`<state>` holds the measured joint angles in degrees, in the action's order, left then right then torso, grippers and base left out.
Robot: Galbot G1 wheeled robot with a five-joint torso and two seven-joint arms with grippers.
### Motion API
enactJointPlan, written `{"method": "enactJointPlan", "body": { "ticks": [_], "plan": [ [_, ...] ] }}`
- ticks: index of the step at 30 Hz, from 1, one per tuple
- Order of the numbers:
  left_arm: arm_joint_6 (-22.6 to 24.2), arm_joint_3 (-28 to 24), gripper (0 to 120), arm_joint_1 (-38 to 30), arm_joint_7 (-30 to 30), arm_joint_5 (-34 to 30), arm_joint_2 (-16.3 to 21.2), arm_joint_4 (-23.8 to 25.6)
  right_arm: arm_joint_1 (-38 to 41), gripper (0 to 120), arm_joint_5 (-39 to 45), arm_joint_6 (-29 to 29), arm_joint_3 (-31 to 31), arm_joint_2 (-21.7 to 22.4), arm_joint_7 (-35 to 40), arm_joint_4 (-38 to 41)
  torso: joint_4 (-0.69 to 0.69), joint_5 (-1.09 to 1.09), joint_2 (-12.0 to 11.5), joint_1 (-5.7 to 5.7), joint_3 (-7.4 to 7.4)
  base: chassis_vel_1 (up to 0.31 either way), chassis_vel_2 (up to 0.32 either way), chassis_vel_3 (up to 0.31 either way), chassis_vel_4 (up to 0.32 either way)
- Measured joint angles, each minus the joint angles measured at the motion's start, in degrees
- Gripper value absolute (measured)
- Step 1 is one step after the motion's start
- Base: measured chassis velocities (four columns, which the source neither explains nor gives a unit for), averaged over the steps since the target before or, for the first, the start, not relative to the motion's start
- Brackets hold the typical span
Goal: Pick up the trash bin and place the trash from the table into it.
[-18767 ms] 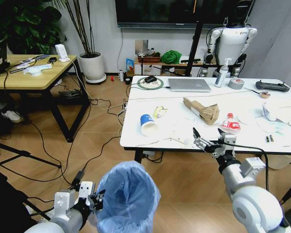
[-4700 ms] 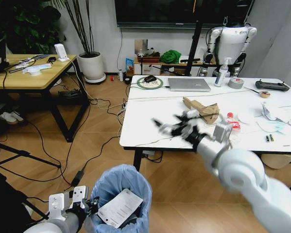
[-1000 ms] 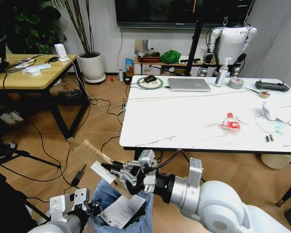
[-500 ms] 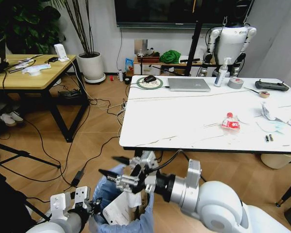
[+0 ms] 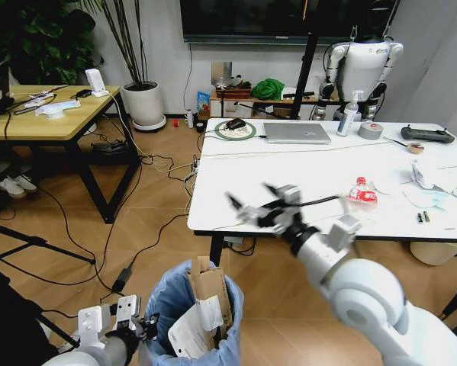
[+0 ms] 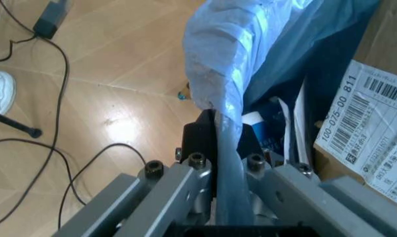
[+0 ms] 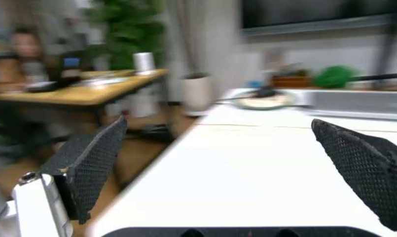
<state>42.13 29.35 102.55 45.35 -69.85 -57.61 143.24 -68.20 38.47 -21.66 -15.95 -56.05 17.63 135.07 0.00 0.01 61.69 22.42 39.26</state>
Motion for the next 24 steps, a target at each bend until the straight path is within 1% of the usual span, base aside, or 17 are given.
{"method": "enactJointPlan", "body": {
  "ticks": [1, 2, 4, 7, 9, 10, 12, 14, 17, 24],
  "plan": [
    [0.0, 0.0, 0, 0.0, -0.2, 0.4, -0.3, 0.0, -2.9, 100, -2.1, -0.8, -2.2, -1.2, 1.1, 0.5, -0.01, 0.00, 0.0, 0.00, 0.00, 0.000, 0.000, 0.000, 0.000],
    [0.0, 0.0, 0, 0.0, -0.2, 0.4, -0.3, 0.0, -2.9, 100, -2.1, -0.8, -2.2, -1.2, 1.1, 0.5, -0.01, 0.00, 0.0, 0.00, 0.00, 0.000, 0.000, 0.000, 0.000],
    [0.0, -0.2, 0, 0.1, -0.5, 0.7, -0.9, 0.0, -7.3, 100, -5.2, -1.9, -5.2, -3.9, 2.6, 1.3, -0.01, 0.00, 0.0, 0.00, 0.00, 0.000, 0.000, 0.000, 0.000],
    [0.0, -0.6, 0, 0.4, -1.6, 2.9, -1.6, 0.0, -12.6, 100, -10.5, -2.1, -8.7, -10.4, 3.1, 3.1, 0.00, 0.00, 0.0, -0.01, 0.00, 0.000, 0.000, 0.000, 0.000],
    [0.0, -0.6, 0, 0.5, -2.4, 4.4, -2.1, 0.0, -15.1, 100, -12.6, -2.1, -10.2, -13.8, 2.8, 4.6, 0.00, -0.01, 0.0, -0.01, -0.01, 0.000, 0.000, 0.000, 0.000],
    [0.0, -0.6, 0, 0.5, -2.4, 4.4, -2.1, 0.0, -15.1, 100, -12.6, -2.1, -10.2, -13.8, 2.8, 4.6, 0.00, -0.01, 0.0, -0.01, -0.01, 0.000, 0.000, 0.000, 0.000],
    [0.0, -1.0, 0, 0.4, -3.2, 6.2, -2.9, 0.0, -17.7, 100, -14.2, -2.4, -11.0, -16.4, 2.3, 6.2, 0.00, -0.02, 0.0, -0.01, -0.01, 0.000, 0.000, 0.000, 0.000],
    [0.0, -1.3, 0, 0.4, -4.0, 7.6, -3.5, 0.0, -19.0, 100, -16.6, -2.3, -11.3, -17.5, 1.5, 6.5, 0.00, -0.01, 0.0, -0.01, -0.01, 0.000, 0.000, 0.000, 0.000],
    [0.0, -1.4, 0, 0.4, -4.3, 8.3, -3.8, 0.0, -19.5, 100, -18.2, -2.0, -11.9, -17.9, 0.3, 6.5, 0.00, -0.02, 0.0, -0.01, -0.01, 0.000, 0.000, 0.000, 0.000],
    [0.0, -1.2, 0, 0.2, -4.4, 8.3, -3.9, 0.0, -18.4, 100, -17.5, -2.1, -12.8, -17.6, -0.3, 5.7, 0.01, -0.03, 0.0, -0.01, 0.00, -0.019, -0.015, 0.015, 0.008]
  ]
}}
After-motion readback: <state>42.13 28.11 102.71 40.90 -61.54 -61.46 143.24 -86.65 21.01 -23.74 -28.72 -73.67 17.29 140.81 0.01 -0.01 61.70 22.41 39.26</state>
